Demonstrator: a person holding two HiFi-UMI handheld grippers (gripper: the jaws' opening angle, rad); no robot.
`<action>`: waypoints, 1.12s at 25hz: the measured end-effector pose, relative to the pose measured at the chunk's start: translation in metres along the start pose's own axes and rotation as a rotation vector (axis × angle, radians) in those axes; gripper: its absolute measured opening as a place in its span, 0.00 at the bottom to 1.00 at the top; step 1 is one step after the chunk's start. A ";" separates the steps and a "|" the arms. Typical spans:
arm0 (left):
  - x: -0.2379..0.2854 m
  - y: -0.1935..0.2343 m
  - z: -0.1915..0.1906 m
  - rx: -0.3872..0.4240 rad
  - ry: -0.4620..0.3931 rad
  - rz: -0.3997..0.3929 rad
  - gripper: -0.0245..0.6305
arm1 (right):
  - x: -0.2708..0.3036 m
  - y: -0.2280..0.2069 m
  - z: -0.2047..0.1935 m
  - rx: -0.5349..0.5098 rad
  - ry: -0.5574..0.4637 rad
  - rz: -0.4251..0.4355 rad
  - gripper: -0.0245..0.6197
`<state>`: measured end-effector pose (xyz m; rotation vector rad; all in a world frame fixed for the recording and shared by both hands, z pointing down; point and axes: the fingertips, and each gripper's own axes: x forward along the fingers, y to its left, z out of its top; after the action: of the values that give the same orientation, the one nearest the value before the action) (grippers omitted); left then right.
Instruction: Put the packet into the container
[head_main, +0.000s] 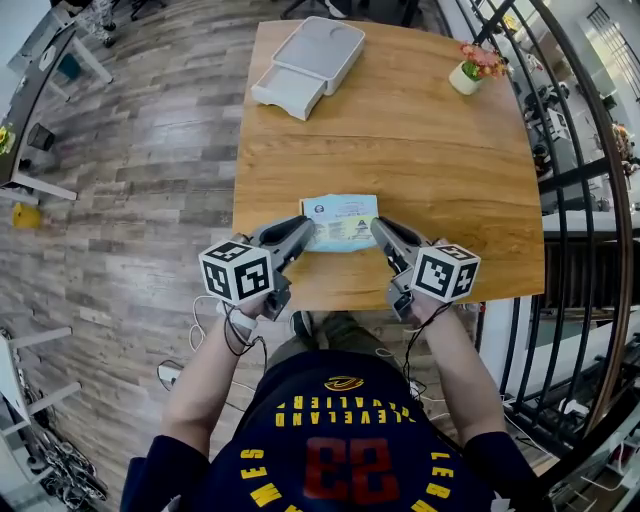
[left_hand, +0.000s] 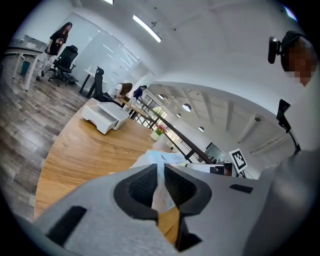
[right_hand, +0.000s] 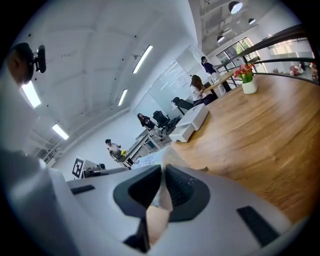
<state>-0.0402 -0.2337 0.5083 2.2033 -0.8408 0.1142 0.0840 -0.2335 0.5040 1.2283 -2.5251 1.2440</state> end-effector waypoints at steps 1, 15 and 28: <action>0.001 0.002 -0.001 -0.002 0.000 0.005 0.11 | 0.002 -0.002 -0.001 -0.001 0.004 0.001 0.10; 0.018 0.024 -0.018 -0.017 0.024 0.032 0.10 | 0.020 -0.031 -0.021 0.003 0.051 -0.016 0.10; 0.025 0.040 -0.031 -0.027 0.059 0.055 0.10 | 0.031 -0.043 -0.036 -0.011 0.076 -0.032 0.10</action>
<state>-0.0398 -0.2452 0.5634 2.1421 -0.8654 0.1922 0.0827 -0.2432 0.5674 1.1908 -2.4461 1.2439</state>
